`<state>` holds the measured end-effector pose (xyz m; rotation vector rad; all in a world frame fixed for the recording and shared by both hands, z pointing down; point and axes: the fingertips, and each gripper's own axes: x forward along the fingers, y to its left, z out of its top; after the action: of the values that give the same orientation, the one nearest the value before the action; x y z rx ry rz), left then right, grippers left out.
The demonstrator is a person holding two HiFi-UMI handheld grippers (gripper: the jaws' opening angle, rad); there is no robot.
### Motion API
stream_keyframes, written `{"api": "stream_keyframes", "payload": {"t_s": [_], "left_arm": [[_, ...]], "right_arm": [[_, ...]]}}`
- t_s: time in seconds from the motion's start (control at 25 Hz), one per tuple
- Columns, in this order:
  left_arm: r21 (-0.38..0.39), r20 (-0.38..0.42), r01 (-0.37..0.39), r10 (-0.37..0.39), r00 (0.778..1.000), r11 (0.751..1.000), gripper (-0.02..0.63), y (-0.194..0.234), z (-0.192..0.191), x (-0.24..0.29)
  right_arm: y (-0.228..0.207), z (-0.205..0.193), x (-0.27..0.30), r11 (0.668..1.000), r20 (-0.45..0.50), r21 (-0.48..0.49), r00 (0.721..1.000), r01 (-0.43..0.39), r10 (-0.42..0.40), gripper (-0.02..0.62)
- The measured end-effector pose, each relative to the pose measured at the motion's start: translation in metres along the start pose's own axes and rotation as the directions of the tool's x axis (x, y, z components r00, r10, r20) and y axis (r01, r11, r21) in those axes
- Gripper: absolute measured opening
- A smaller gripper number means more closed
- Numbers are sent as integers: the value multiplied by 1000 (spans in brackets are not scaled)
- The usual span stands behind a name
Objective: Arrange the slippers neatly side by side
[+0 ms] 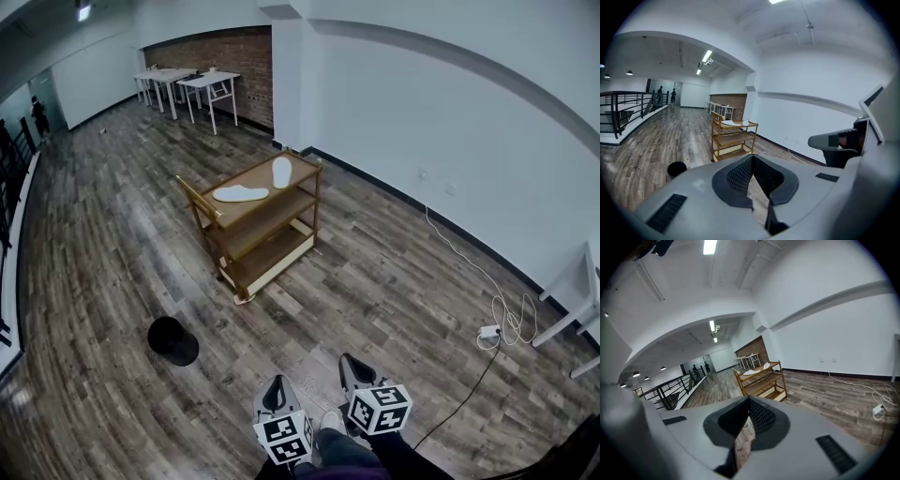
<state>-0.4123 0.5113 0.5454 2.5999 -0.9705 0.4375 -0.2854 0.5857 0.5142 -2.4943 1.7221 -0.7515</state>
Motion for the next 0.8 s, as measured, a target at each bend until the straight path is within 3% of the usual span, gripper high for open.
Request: {"api": "stream_keyframes", "payload": {"t_s": [0.56,0.8], "left_arm": [[-3,14,-7,7,1000,1000,0,-51,38,87],[-6,7,-35,35,999,999,0,-50,46,108]], "right_arm": [[-83,52,43,1000,26,6,1000,4,-4,-2],[-98,60,63,1000,12,16,1000,-3,3,-2]]}}
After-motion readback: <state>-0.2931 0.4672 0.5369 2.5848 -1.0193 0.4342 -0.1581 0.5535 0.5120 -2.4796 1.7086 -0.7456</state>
